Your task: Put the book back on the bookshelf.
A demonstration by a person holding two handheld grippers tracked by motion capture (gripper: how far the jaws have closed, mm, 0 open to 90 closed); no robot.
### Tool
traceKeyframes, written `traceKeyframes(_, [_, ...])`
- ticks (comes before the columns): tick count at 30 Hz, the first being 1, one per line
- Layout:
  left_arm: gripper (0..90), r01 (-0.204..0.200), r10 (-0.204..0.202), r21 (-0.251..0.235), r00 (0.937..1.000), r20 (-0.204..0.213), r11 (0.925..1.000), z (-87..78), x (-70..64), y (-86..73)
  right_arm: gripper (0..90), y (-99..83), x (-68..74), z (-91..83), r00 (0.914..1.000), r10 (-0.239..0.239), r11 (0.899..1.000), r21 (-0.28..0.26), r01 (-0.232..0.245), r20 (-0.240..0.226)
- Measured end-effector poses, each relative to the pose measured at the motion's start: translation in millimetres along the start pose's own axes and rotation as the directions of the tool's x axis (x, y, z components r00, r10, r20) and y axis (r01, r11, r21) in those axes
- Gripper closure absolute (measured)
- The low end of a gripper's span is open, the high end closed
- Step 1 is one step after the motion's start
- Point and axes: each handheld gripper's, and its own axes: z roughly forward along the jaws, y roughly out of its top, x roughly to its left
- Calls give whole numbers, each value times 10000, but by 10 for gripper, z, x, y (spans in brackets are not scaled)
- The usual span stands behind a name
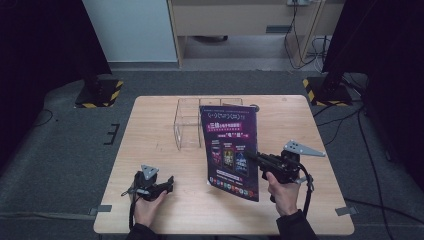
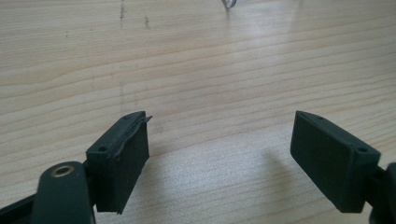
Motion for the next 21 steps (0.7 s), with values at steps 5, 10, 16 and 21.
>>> traceKeyframes(5, [176, -174, 176, 148, 9998, -119, 9997, 30, -19, -6, 844, 101, 36, -38, 9996, -250, 9994, -226, 253, 154])
traceKeyframes(10, [160, -131, 137, 377, 9998, -153, 9992, 42, -11, -3, 844, 243, 52, -78, 9991, -344, 9974, -625, 359, 255])
traceKeyframes(16, [145, -51, 60, 392, 9997, -225, 9992, 49, -8, -1, 844, 335, 29, -103, 9980, -480, 9943, -930, 516, 414])
traceKeyframes(21, [127, -46, 57, 442, 9997, -254, 9990, 53, -6, 2, 844, 422, -6, -107, 9967, -515, 9912, -1189, 586, 620])
